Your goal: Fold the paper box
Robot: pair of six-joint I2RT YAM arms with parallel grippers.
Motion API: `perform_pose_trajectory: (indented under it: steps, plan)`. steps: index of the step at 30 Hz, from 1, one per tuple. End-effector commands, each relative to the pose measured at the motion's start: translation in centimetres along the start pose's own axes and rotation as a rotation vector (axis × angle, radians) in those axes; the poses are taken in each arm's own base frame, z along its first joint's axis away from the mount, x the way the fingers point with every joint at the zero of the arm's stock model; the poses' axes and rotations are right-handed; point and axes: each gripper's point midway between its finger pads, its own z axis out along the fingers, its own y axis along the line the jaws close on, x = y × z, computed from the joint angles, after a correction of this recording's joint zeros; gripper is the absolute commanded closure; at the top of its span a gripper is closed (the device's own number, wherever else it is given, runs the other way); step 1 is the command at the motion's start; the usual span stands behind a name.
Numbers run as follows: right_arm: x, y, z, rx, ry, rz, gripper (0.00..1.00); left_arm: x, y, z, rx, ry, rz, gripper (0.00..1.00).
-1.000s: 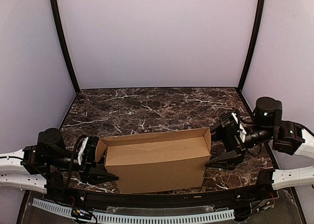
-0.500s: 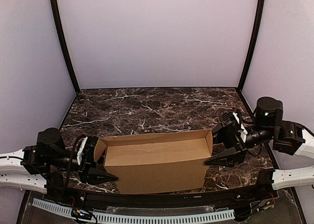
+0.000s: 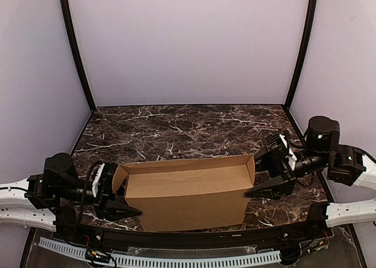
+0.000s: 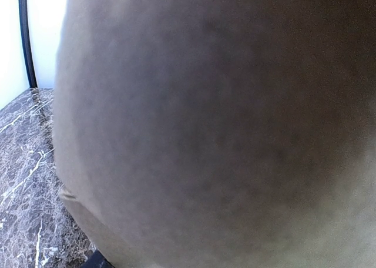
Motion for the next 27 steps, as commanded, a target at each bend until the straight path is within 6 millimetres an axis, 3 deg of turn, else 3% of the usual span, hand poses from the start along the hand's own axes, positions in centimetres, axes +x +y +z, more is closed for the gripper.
perform_pose_trajectory:
  steps: [1, 4, 6, 17, 22, 25, 27]
  plan:
    - [-0.7, -1.0, -0.5, 0.080, -0.016, -0.010, 0.56, -1.8, 1.5, -0.9, -0.107, -0.062, -0.002, 0.49]
    - [-0.6, -1.6, -0.6, 0.118, 0.002, -0.004, 0.57, -1.0, 2.9, -1.0, -0.187, -0.034, -0.036, 0.31]
    - [-0.3, -2.2, -0.6, 0.149, 0.026, 0.002, 0.58, -0.6, 3.8, -1.4, -0.242, -0.019, -0.051, 0.26]
    - [0.8, -4.0, -0.9, 0.252, 0.087, 0.015, 0.58, -2.4, 5.1, -5.3, -0.395, -0.095, -0.081, 0.15]
    - [1.0, -4.3, -0.8, 0.260, 0.106, 0.027, 0.59, -3.3, 6.0, -6.8, -0.483, -0.091, -0.117, 0.19]
    - [1.0, -4.4, -0.7, 0.264, 0.109, 0.023, 0.59, -3.4, 6.7, -6.7, -0.522, -0.066, -0.123, 0.36]
    - [0.9, -4.5, -0.7, 0.263, 0.111, 0.021, 0.59, -3.8, 6.9, -6.2, -0.520, -0.059, -0.113, 0.41]
